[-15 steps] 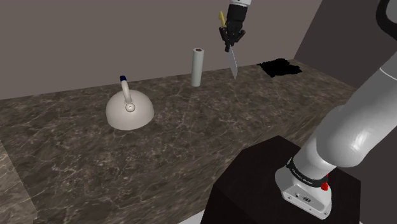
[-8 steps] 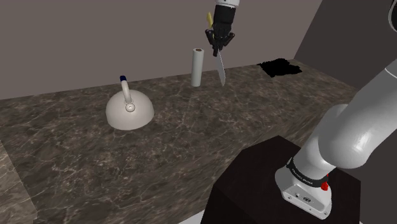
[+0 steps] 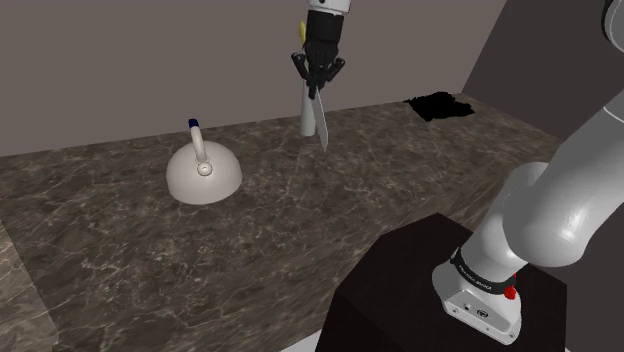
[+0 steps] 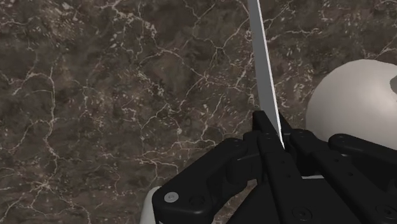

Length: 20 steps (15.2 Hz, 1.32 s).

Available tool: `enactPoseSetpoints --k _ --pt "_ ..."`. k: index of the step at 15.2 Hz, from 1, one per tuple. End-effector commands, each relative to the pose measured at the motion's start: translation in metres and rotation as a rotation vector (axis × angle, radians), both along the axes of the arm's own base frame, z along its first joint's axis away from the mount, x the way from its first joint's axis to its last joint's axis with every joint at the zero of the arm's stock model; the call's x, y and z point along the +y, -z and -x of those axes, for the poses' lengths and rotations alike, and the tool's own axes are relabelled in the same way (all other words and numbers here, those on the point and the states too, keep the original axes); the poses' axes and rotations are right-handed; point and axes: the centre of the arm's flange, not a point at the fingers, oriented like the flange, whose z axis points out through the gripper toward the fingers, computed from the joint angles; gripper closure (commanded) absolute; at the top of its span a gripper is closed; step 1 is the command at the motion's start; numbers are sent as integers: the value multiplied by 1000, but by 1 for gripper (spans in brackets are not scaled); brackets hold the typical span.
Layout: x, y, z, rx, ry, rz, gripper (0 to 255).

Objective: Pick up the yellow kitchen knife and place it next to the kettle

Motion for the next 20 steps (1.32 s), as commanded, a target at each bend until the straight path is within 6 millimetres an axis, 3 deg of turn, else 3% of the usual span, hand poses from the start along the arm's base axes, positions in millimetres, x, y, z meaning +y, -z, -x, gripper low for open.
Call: enactPoseSetpoints --k 1,3,4,20 --pt "27 -2 -2 0 2 0 255" --pt "54 -2 -2 0 2 0 255" --pt "78 -2 -2 0 2 0 255" --pt "78 83 -2 0 2 0 255"
